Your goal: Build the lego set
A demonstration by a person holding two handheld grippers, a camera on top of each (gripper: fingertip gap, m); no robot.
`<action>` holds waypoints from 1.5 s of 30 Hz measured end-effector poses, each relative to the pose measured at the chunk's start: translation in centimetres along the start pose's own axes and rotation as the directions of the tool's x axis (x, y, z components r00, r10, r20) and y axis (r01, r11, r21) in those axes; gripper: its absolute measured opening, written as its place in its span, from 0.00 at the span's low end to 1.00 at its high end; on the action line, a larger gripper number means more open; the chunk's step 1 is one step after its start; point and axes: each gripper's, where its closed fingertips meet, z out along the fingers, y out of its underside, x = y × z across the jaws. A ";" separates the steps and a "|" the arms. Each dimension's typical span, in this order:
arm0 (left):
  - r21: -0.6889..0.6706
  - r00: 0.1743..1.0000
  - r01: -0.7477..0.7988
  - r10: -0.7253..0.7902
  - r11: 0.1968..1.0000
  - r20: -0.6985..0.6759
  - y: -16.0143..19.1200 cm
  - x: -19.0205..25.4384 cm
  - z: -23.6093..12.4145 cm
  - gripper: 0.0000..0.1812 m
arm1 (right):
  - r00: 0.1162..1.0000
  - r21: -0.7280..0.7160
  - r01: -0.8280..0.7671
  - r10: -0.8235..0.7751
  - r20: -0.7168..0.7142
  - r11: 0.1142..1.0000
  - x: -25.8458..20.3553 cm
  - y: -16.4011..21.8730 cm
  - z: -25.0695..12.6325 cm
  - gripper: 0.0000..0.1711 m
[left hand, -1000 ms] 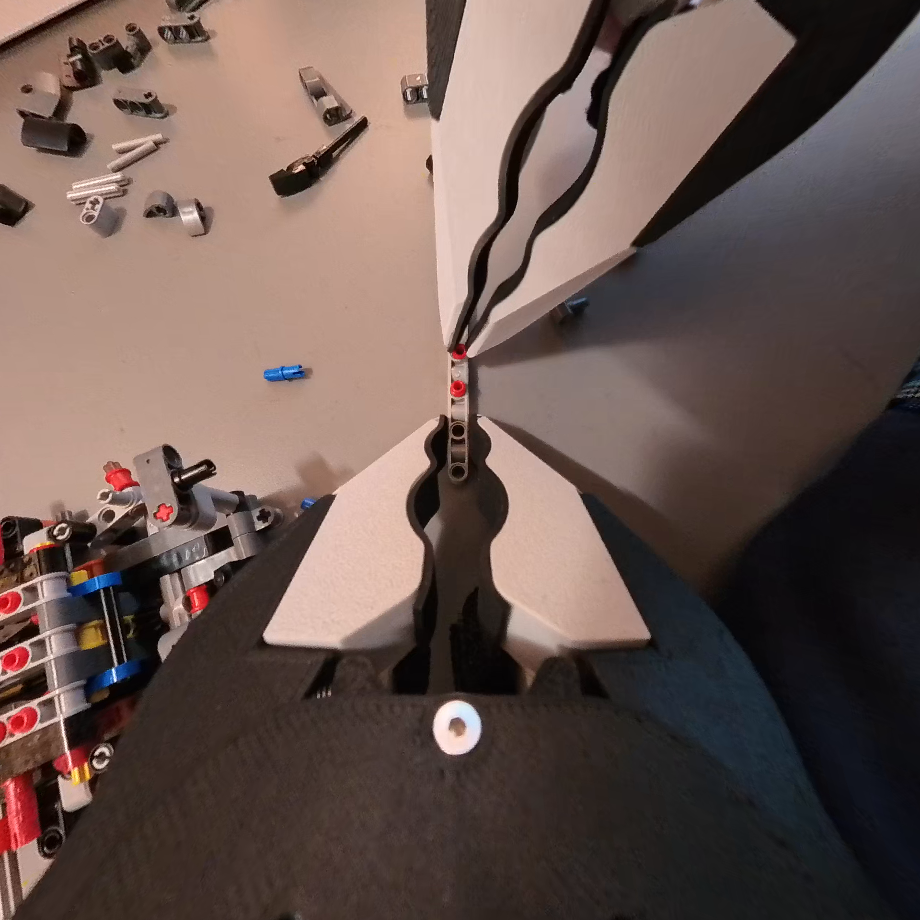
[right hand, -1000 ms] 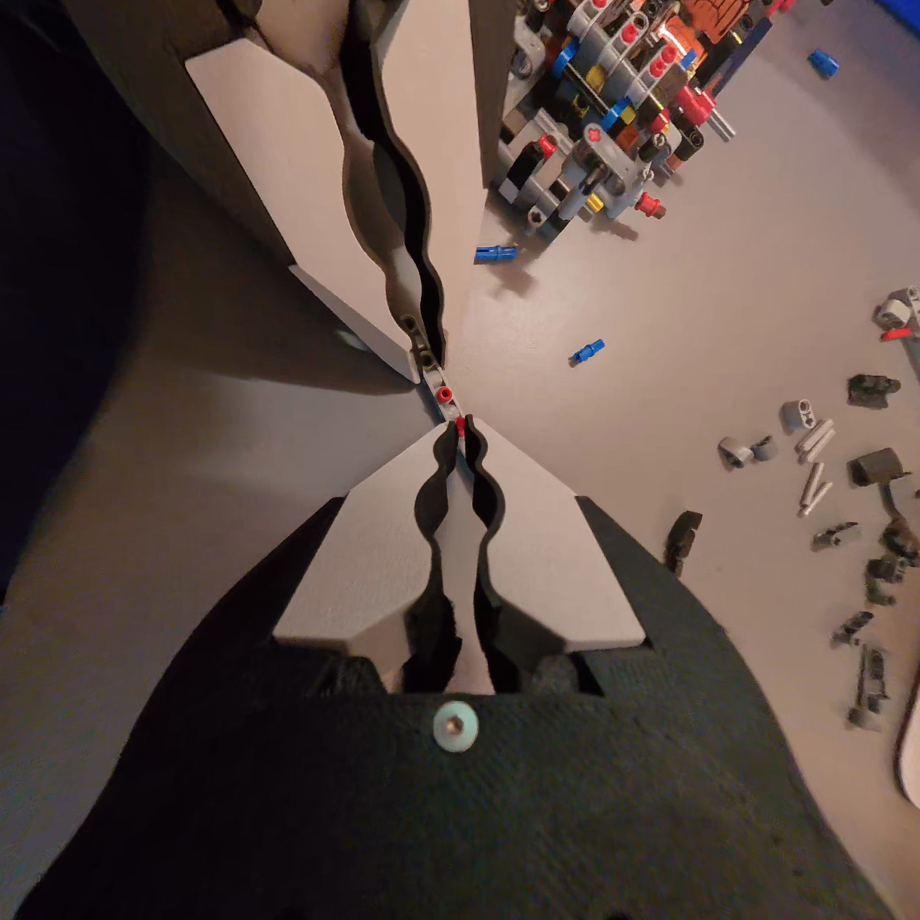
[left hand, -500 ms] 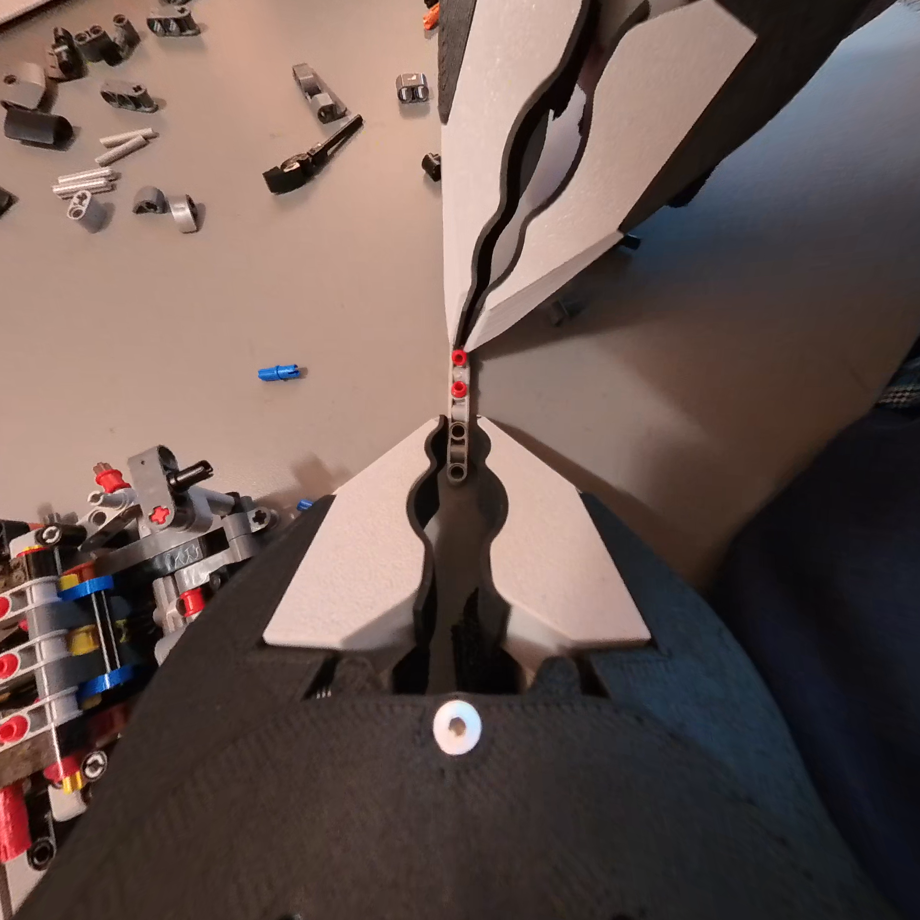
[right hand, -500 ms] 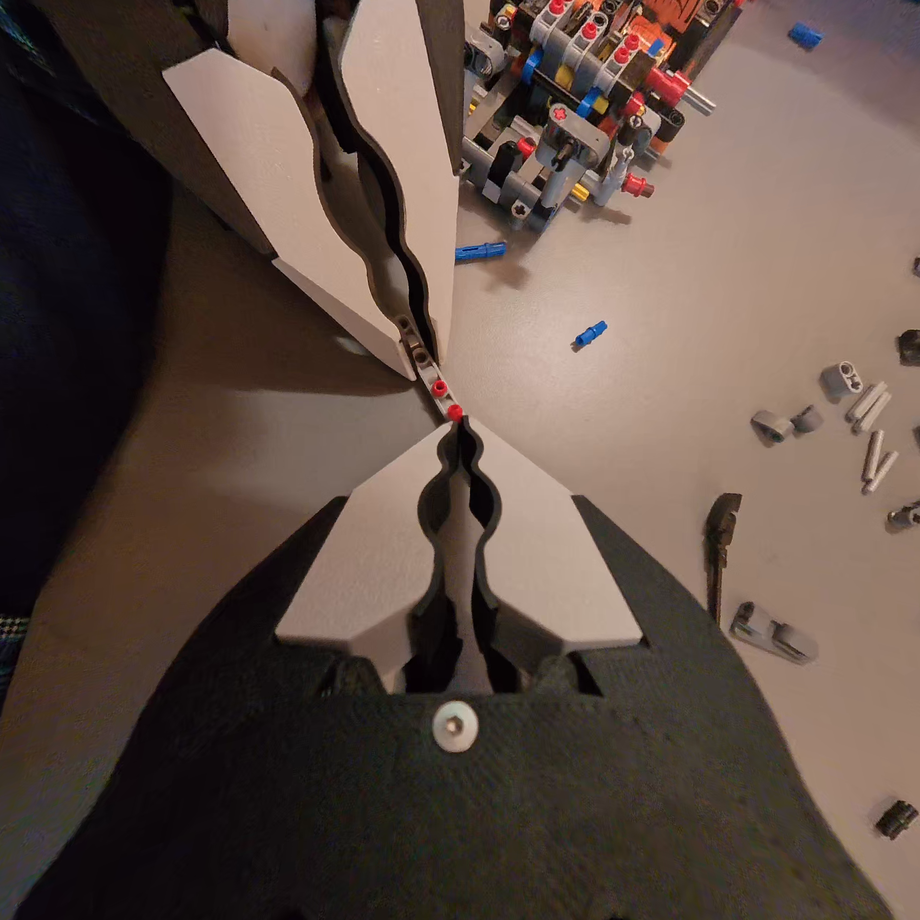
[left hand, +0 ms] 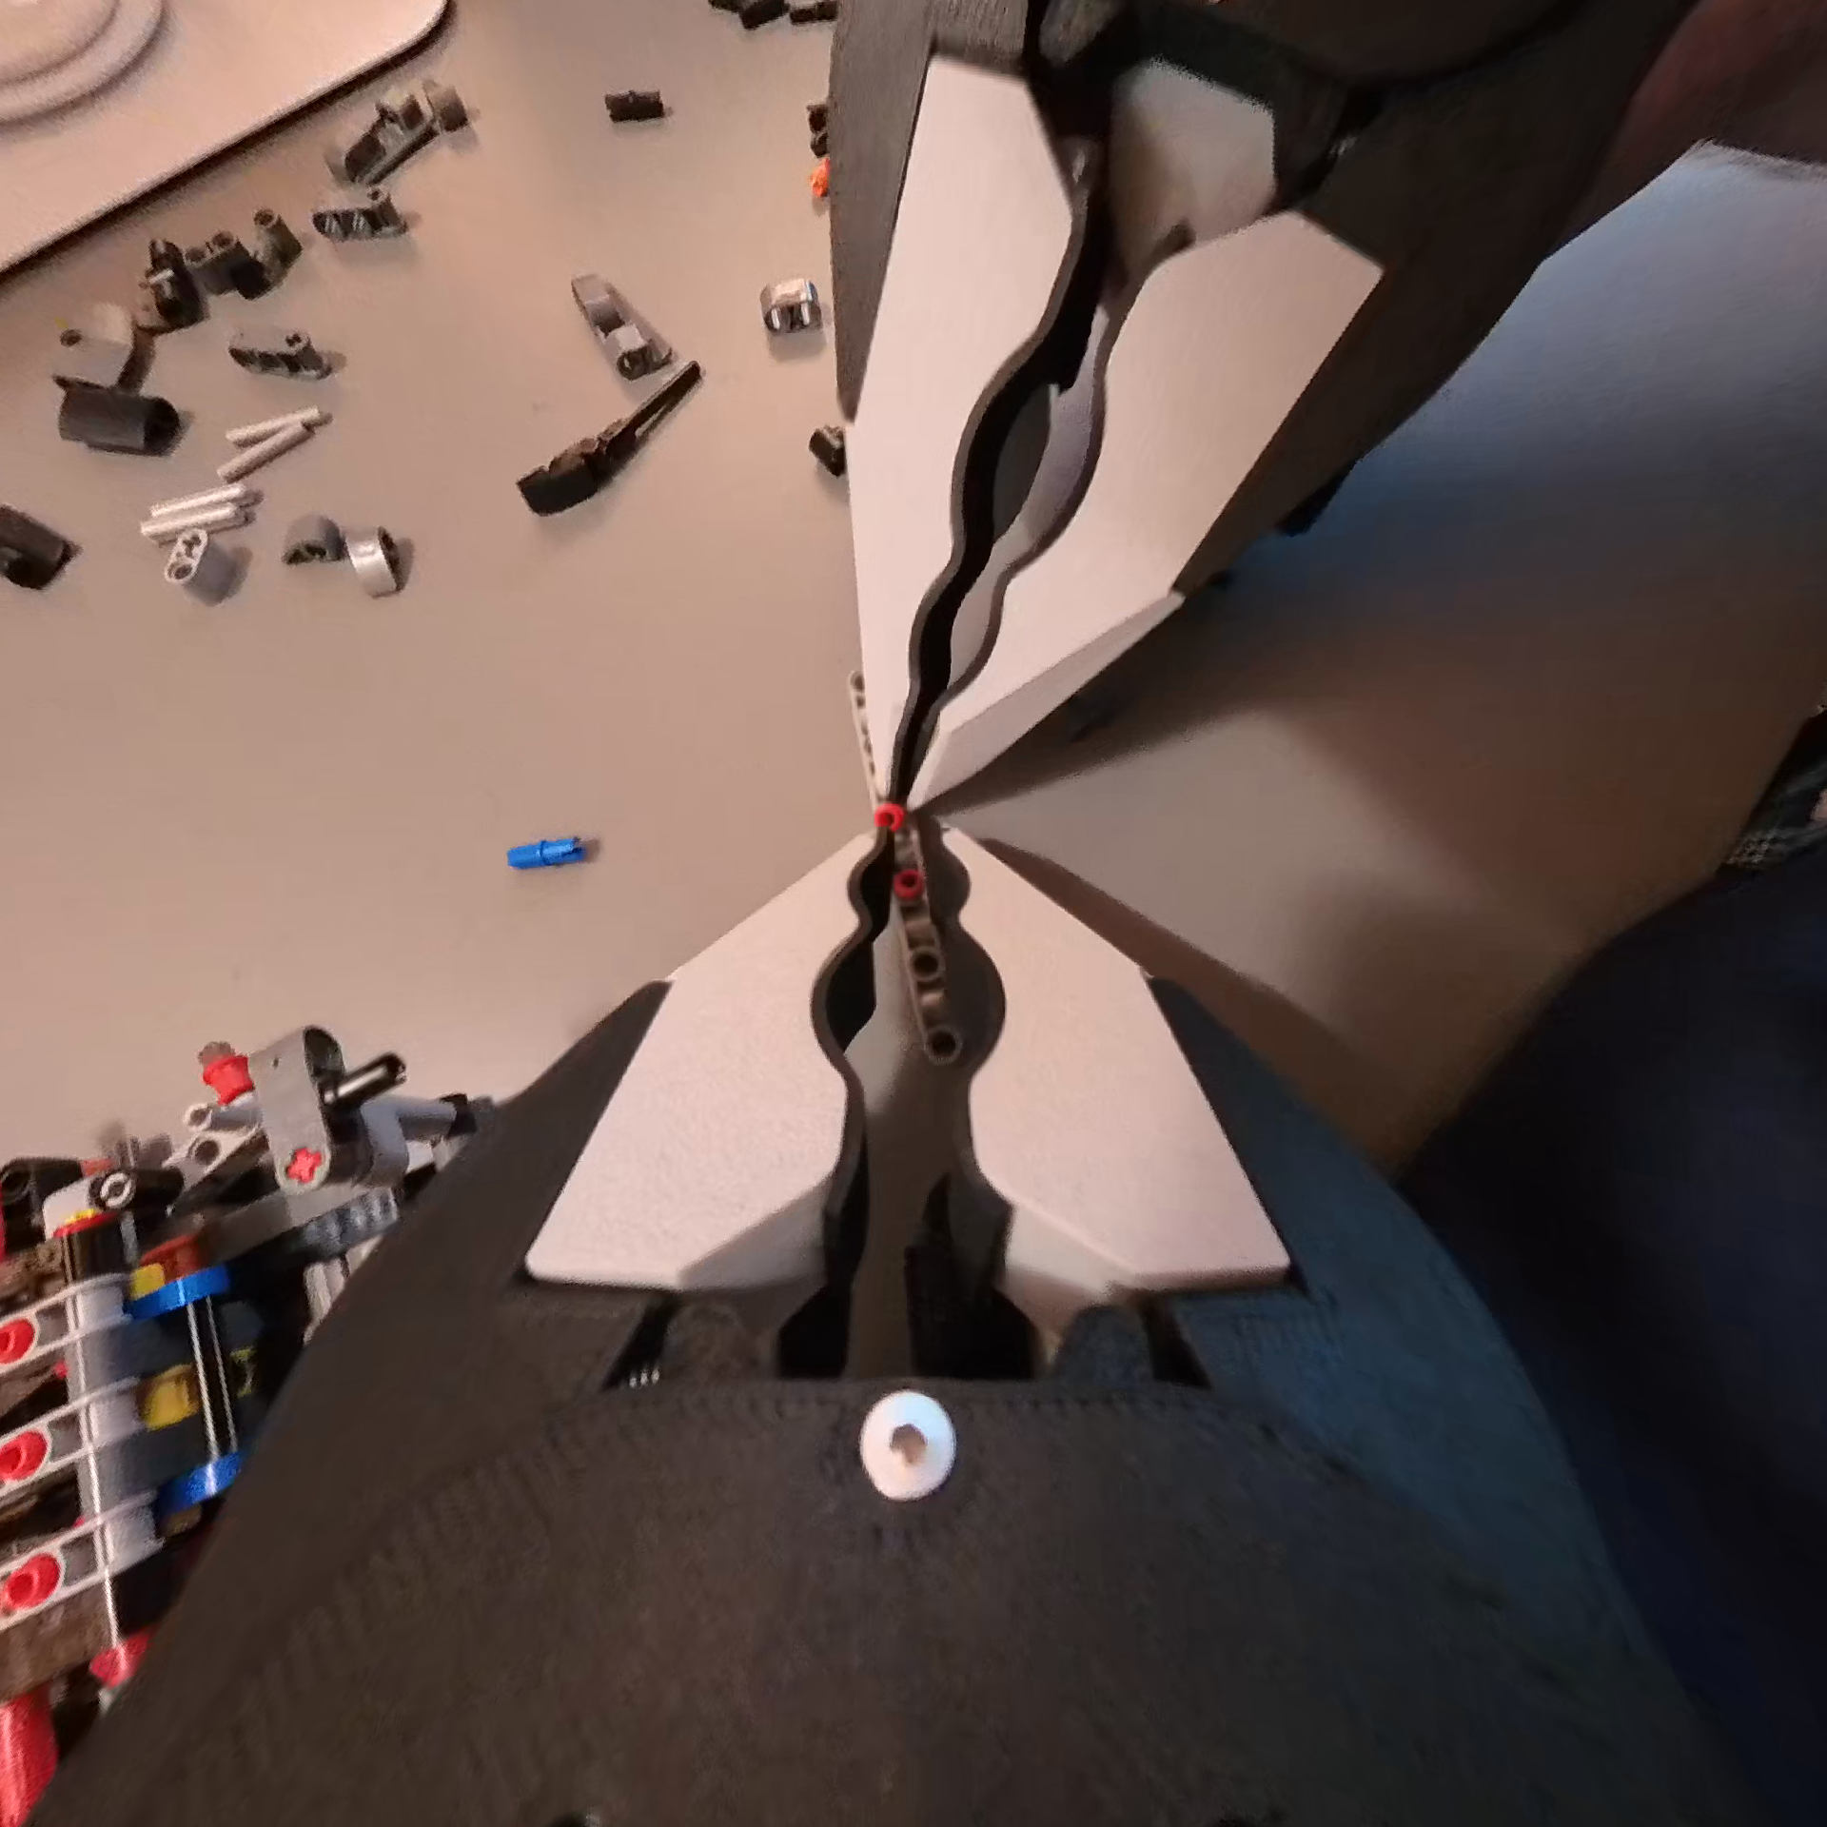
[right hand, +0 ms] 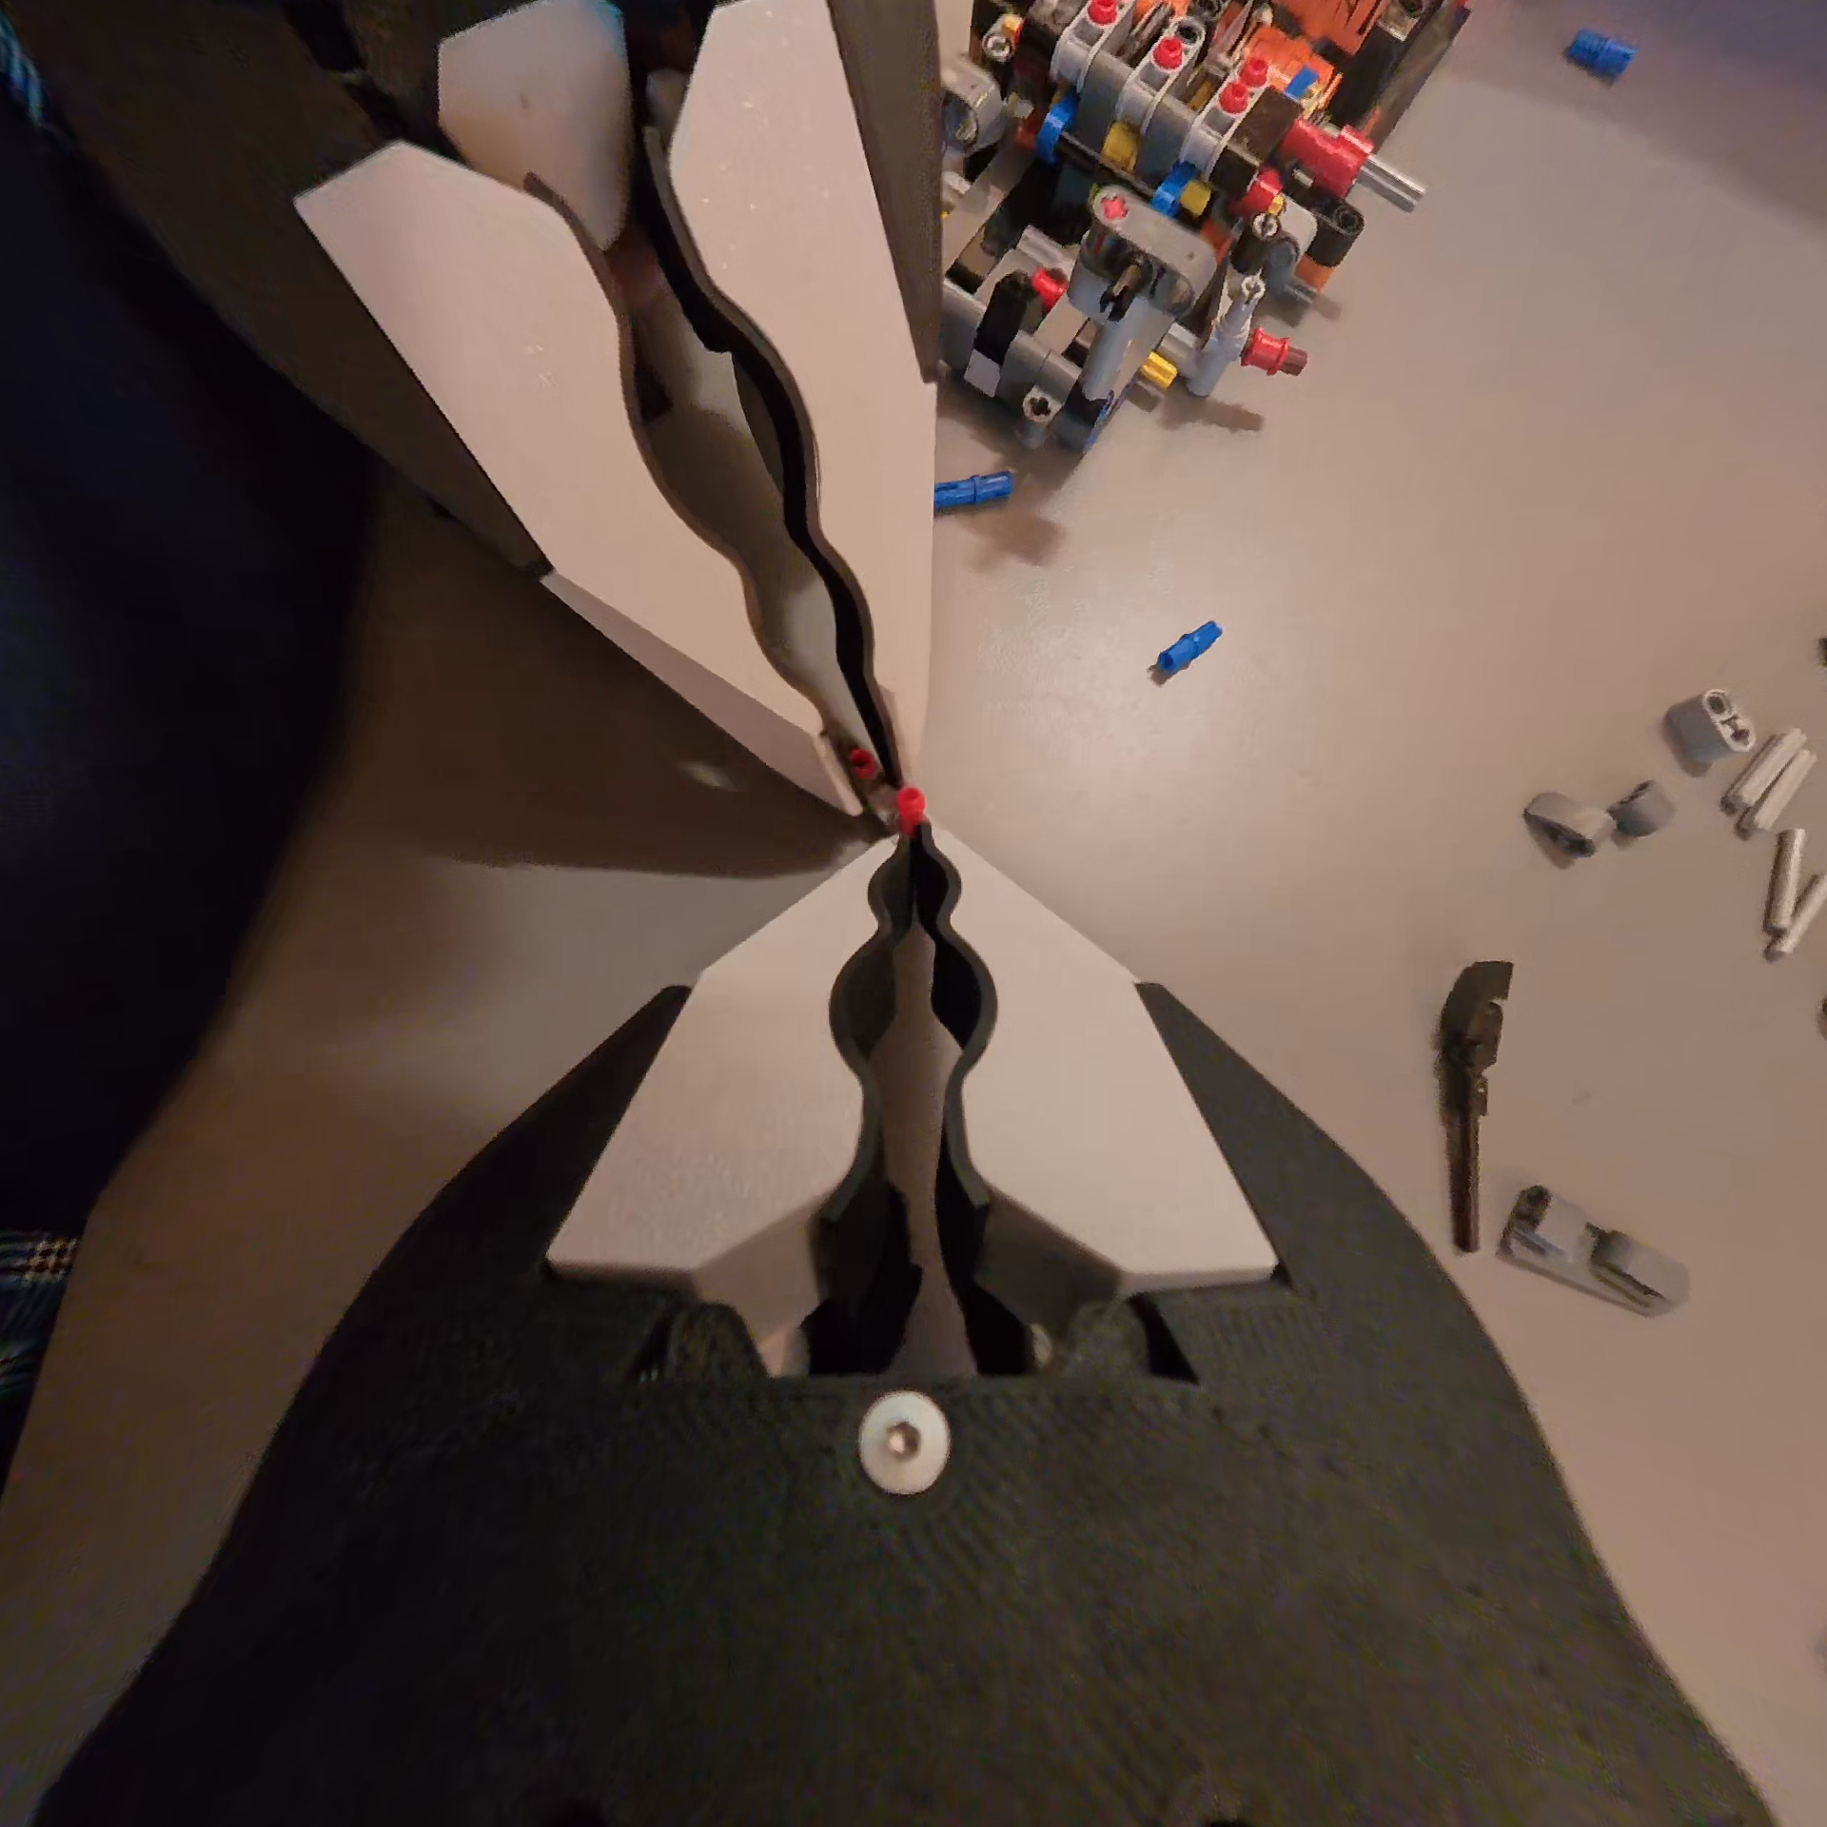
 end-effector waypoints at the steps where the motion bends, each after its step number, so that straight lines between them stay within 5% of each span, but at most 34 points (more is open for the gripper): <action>1: -0.002 1.000 -0.009 0.009 1.000 0.011 -0.1 -0.1 0.1 0.02 | 1.000 0.004 -0.004 0.004 0.000 1.000 0.0 0.0 0.0 0.00; 21: -0.043 0.989 -0.141 0.143 0.989 0.034 0.2 1.2 1.2 0.00 | 0.999 -0.041 0.040 -0.040 -0.005 0.998 0.0 -0.3 0.3 0.00; 33: 0.068 0.997 -0.064 0.061 0.996 0.053 -0.5 0.2 -0.7 0.00 | 1.000 -0.030 0.005 -0.005 0.007 1.000 0.2 -0.1 0.1 0.00; 45: 0.007 0.998 -0.017 0.017 1.000 0.067 0.1 -0.6 0.0 0.00 | 1.000 -0.024 -0.012 0.012 0.012 1.000 -0.2 -0.2 0.1 0.00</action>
